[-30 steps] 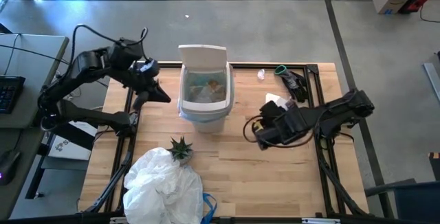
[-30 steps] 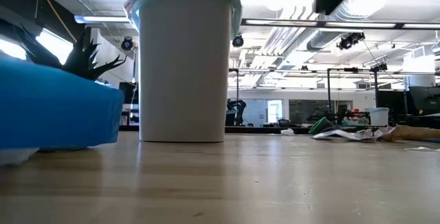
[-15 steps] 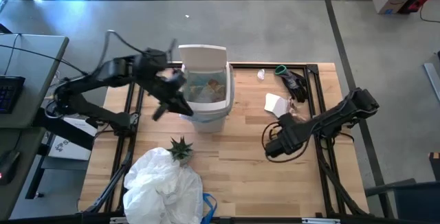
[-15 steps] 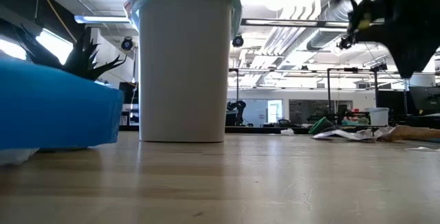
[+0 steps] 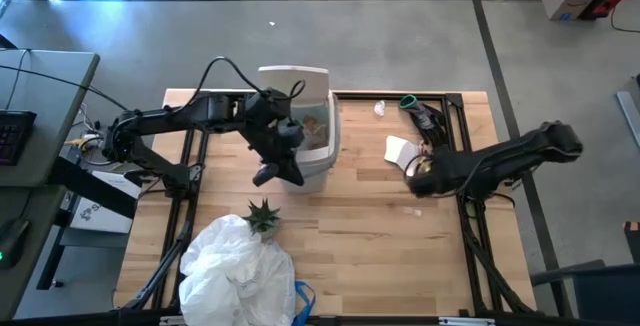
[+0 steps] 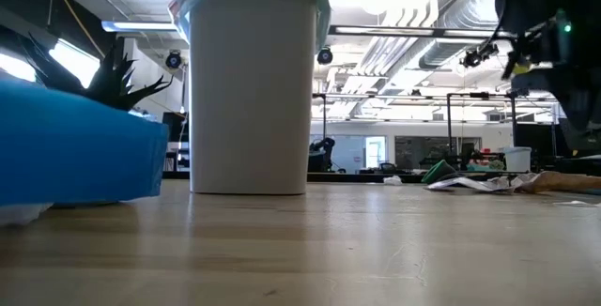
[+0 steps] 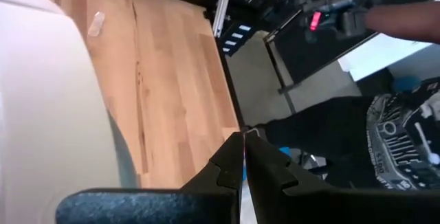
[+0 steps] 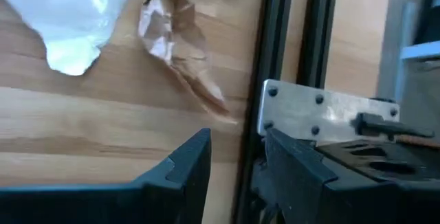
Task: Place trash/remove bag and relplace
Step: Put the brown napkin into the trash bin
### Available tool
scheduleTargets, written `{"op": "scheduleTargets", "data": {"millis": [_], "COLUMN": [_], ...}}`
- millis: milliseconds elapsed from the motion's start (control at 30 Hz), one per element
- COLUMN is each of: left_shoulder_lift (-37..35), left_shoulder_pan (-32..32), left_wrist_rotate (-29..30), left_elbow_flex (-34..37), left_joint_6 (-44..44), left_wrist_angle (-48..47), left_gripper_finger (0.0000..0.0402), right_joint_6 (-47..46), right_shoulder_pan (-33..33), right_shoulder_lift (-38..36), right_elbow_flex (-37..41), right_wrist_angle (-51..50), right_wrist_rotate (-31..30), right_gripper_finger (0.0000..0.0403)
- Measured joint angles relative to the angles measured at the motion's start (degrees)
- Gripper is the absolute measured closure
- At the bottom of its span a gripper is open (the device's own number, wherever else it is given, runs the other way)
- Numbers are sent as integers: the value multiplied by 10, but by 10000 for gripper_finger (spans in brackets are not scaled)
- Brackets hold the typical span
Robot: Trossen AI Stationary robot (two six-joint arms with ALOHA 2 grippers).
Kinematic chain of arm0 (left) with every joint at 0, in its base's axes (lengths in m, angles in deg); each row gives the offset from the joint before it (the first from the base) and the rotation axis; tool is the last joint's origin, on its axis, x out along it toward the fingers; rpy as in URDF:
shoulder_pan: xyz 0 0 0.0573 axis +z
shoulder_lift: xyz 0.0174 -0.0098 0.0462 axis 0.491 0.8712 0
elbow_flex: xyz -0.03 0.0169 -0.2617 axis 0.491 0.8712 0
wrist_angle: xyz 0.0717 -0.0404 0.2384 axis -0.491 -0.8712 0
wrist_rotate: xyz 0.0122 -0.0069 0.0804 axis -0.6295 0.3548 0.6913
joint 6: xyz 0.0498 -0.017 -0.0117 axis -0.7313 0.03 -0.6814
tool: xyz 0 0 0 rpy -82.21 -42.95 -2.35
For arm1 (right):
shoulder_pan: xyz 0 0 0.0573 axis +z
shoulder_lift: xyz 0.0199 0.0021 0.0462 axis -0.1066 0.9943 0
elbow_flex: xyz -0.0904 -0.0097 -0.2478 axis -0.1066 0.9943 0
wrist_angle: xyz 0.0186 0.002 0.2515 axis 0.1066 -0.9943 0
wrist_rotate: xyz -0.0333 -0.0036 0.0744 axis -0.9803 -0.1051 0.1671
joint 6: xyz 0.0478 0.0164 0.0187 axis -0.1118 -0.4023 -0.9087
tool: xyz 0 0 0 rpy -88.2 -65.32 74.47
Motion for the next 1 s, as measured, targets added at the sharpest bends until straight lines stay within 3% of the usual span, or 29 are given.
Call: {"op": "scheduleTargets", "data": {"millis": [133,300,433,700,867,1000], "left_shoulder_lift": [1,1,0,0,0,-1], "left_shoulder_pan": [0,0,-6,-11,-11,-11], "left_wrist_rotate": [-3,-24,-30,-30,-29,-29], "left_elbow_flex": [0,-4,-4,-4,-4,-4], "left_joint_6": [14,42,57,67,70,70], "left_wrist_angle": [20,49,60,66,66,61], "left_gripper_finger": [402,402,402,402,402,402], "right_joint_6": [45,62,71,102,119,58], "right_shoulder_pan": [-34,-95,-142,-201,-213,-252], "right_shoulder_lift": [-98,-191,-218,-156,-87,-15], "right_elbow_flex": [5,31,30,18,46,87], "right_wrist_angle": [55,74,82,126,248,272], "right_wrist_rotate": [-50,-51,-40,34,30,37], "right_gripper_finger": [281,282,282,282,282,282]}}
